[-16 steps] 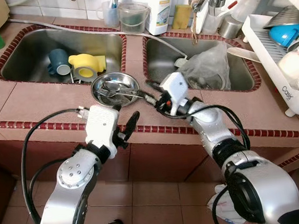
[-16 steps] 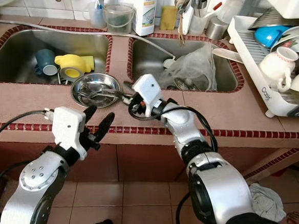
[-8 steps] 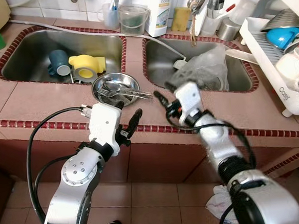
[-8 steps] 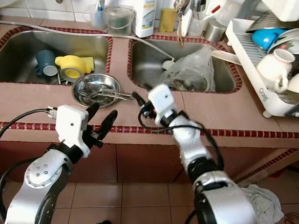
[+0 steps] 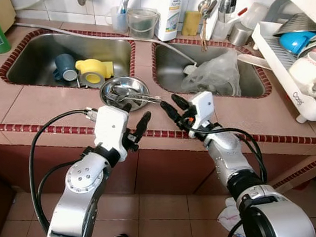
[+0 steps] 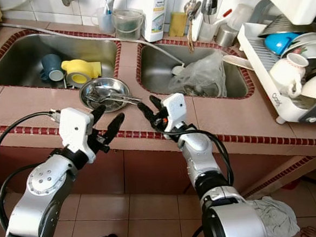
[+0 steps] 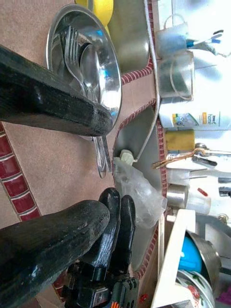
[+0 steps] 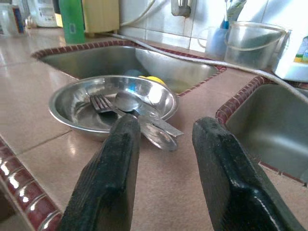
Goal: Kitchen organization
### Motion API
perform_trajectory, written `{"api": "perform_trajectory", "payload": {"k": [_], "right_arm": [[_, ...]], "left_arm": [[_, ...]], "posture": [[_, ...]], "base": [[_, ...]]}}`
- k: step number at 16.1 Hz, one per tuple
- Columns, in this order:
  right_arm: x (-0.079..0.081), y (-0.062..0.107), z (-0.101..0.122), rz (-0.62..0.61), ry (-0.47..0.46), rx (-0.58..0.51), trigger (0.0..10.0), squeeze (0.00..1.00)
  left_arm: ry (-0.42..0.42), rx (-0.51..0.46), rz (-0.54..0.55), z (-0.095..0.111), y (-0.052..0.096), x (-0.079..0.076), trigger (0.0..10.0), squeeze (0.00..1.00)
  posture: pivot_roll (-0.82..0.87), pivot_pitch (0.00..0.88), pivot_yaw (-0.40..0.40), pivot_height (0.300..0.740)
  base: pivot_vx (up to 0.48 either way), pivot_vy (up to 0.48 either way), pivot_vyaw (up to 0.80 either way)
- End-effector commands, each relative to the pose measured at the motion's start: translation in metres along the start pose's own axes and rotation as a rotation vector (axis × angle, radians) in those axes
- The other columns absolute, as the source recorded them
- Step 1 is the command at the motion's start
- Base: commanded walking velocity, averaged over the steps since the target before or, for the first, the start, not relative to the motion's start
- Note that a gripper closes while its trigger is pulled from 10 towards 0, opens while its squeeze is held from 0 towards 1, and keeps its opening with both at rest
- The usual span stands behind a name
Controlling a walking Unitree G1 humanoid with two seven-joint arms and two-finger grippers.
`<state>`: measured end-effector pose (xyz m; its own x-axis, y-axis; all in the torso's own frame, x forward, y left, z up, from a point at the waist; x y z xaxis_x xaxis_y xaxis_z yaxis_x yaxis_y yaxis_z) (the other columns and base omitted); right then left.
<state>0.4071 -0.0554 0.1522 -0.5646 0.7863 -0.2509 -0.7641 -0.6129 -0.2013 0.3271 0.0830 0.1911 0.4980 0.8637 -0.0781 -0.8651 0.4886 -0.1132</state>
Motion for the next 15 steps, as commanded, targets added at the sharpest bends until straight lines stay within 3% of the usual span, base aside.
{"api": "perform_trajectory", "payload": {"k": [1,6,11,15], "right_arm": [[-0.005,0.005,0.000,-0.015,-0.013,-0.011,10.0,0.00],[-0.003,0.009,-0.005,-0.045,-0.054,-0.009,10.0,0.00],[-0.025,0.015,-0.010,-0.147,-0.051,0.033,10.0,0.00],[-0.030,0.013,-0.013,-0.125,-0.068,0.064,10.0,0.00]], "left_arm": [[0.002,0.002,-0.012,-0.001,0.000,-0.002,10.0,0.00],[0.003,0.004,-0.005,-0.001,0.001,-0.001,10.0,0.00],[0.003,0.011,-0.019,-0.002,0.000,-0.002,10.0,0.00],[0.000,0.014,-0.028,-0.002,-0.001,-0.002,10.0,0.00]], "posture": [[0.22,0.090,-0.122,0.740],[0.21,0.097,-0.117,0.740],[0.20,0.104,-0.098,0.740],[0.20,0.106,-0.090,0.740]], "base": [[0.000,0.000,0.00],[0.000,0.000,0.00],[0.000,0.000,0.00],[0.000,0.000,0.00]]}}
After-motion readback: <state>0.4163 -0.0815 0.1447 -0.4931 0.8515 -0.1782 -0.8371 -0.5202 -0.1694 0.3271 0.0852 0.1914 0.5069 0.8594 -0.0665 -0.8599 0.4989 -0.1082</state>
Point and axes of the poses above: a point about 5 cm out from each wrist's last joint towards the gripper, its own y axis pointing back from the gripper into the wrist, its own z axis along the axis of the wrist's last joint, x = y × z, the point moved 6 cm from there along -y, pointing out of the wrist towards the gripper, and after that the axes turned 13 degrees about y, right-handed, at the moved point
